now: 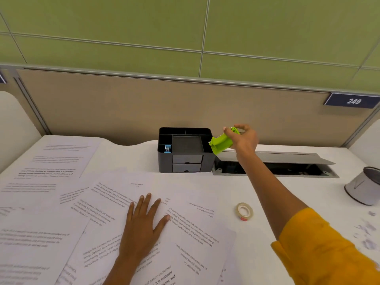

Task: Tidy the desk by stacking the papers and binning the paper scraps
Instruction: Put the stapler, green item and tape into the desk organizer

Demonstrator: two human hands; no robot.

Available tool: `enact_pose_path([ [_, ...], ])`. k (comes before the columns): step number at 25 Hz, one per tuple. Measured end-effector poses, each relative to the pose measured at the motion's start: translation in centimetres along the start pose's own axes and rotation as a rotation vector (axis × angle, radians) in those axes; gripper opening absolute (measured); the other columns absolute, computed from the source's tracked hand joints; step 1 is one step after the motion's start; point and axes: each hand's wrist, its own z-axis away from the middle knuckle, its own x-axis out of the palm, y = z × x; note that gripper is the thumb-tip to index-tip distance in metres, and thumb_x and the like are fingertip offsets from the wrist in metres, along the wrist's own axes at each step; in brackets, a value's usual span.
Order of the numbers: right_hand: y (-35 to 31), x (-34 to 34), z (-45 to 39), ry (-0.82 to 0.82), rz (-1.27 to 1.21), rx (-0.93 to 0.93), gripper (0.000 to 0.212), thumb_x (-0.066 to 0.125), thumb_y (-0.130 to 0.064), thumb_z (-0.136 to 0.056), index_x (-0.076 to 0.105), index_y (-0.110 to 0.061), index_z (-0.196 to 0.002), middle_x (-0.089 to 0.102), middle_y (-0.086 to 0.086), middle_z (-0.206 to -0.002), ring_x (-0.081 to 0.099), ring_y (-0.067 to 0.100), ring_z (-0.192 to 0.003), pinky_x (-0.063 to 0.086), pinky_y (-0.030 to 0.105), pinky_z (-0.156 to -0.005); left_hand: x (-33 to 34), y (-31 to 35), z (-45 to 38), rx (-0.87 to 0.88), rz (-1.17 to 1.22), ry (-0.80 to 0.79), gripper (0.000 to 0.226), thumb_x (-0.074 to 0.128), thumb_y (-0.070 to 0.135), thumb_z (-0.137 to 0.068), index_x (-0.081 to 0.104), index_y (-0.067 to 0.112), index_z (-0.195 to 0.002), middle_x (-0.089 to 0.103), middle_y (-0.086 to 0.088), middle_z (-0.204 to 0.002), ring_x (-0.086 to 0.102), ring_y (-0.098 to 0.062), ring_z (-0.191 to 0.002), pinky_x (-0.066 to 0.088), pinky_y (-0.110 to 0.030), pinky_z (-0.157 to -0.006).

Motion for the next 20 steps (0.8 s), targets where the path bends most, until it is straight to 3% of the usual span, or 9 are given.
enact_pose_path([
  [5, 0.4, 3.3, -1.0, 0.032, 0.019, -0.033, 0.046, 0.081, -0.034, -0.07, 0.06, -0.015, -0.106, 0.059, 0.005, -0.097, 0.062, 0.027, -0.096, 0.056, 0.046, -0.082, 0.0, -0.1, -0.1, 0.003, -0.054, 0.006, 0.067, 0.019, 0.065, -0.091, 0.047, 0.024, -0.135, 0.037, -0.006, -0.148, 0.032, -0.024, -0.138, 0.007, -0.036, -0.113],
  [8, 1.2, 4.0, -1.0, 0.061, 0.088, -0.076, 0.044, 0.077, -0.031, -0.075, 0.059, -0.012, -0.111, 0.061, 0.008, -0.104, 0.056, 0.02, -0.091, 0.051, 0.035, -0.083, -0.1, 0.0, -0.1, 0.006, -0.058, 0.019, 0.065, 0.02, 0.063, -0.091, 0.048, 0.024, -0.135, 0.037, -0.006, -0.148, 0.032, -0.024, -0.138, 0.007, -0.037, -0.113],
  [12, 1.6, 4.6, -1.1, 0.065, 0.215, -0.152, 0.043, 0.071, -0.03, -0.082, 0.056, -0.011, -0.118, 0.059, 0.011, -0.117, 0.055, 0.026, -0.108, 0.043, 0.032, -0.086, 0.1, -0.1, 0.0, 0.009, -0.045, 0.027, 0.064, 0.02, 0.063, -0.092, 0.047, 0.024, -0.136, 0.036, -0.005, -0.148, 0.03, -0.023, -0.138, 0.004, -0.035, -0.114],
  [15, 1.5, 5.1, -0.5, 0.042, 0.333, -0.233, 0.043, 0.068, -0.029, -0.084, 0.053, -0.013, -0.122, 0.055, 0.01, -0.12, 0.052, 0.024, -0.111, 0.035, 0.026, -0.079, 0.0, 0.0, 0.0, 0.008, -0.044, 0.028, 0.063, 0.022, 0.062, -0.092, 0.049, 0.024, -0.134, 0.039, -0.005, -0.147, 0.033, -0.023, -0.137, 0.004, -0.034, -0.114],
  [20, 2.0, 6.3, 0.4, 0.038, 0.43, -0.278, 0.032, 0.07, -0.029, -0.082, 0.055, -0.014, -0.105, 0.055, 0.008, -0.112, 0.054, 0.024, -0.096, 0.035, 0.027, -0.072, -0.2, 0.1, 0.1, -0.001, -0.049, 0.027, 0.06, 0.026, 0.061, -0.091, 0.05, 0.025, -0.133, 0.039, -0.004, -0.147, 0.033, -0.022, -0.137, 0.004, -0.034, -0.113],
])
